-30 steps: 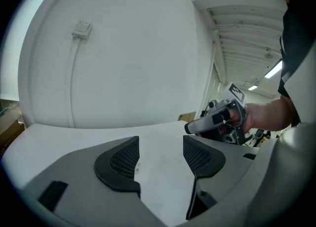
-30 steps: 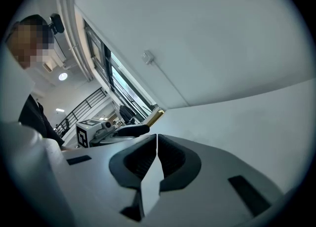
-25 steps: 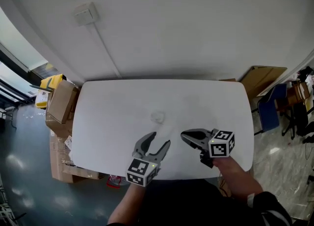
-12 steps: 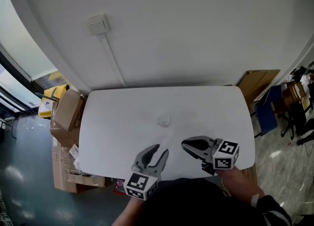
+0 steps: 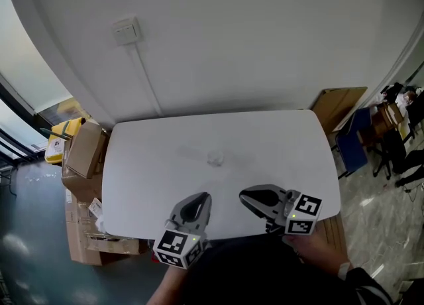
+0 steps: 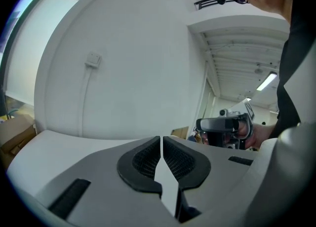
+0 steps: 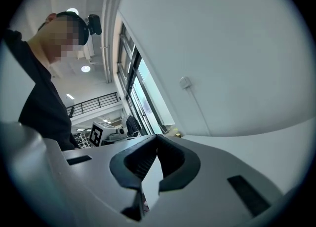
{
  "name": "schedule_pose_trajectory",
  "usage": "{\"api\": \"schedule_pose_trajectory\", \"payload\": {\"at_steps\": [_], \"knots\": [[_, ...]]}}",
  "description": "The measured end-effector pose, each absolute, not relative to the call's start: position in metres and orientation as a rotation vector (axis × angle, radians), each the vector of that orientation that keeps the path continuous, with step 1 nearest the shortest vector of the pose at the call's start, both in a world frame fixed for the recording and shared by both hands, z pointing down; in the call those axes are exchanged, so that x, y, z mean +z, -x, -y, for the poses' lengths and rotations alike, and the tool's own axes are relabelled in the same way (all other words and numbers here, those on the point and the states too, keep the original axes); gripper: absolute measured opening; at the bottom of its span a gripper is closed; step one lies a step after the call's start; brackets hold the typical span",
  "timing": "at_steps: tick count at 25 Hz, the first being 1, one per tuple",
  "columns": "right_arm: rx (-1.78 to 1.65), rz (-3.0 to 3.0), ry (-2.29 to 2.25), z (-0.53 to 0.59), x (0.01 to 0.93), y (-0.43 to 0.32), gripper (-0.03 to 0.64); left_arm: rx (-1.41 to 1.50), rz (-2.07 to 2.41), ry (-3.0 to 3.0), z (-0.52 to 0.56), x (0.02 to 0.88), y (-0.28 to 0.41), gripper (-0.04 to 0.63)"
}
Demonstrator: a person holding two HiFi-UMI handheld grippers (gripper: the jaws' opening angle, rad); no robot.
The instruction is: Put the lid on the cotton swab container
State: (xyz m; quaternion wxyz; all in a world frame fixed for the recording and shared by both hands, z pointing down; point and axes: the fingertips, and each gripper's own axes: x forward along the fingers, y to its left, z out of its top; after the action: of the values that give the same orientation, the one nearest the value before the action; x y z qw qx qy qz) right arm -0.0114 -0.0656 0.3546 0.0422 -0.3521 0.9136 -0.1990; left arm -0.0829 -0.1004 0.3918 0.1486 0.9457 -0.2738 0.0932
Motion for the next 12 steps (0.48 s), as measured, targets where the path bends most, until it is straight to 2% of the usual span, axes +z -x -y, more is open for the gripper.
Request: {"api": "schedule_pose_trajectory", "payload": {"at_steps": [6, 12], "knots": [[-0.496, -2.846, 0.987, 0.06, 0.329, 0.003, 0.015, 0.25, 0.824, -2.759, 0.099, 0.372, 0.067, 0.023], [-0.524, -2.866, 0.961, 0.064, 0.329, -0.012, 0.015, 0.205, 0.892, -2.773, 0.104, 0.354, 0.056, 0.023]]}}
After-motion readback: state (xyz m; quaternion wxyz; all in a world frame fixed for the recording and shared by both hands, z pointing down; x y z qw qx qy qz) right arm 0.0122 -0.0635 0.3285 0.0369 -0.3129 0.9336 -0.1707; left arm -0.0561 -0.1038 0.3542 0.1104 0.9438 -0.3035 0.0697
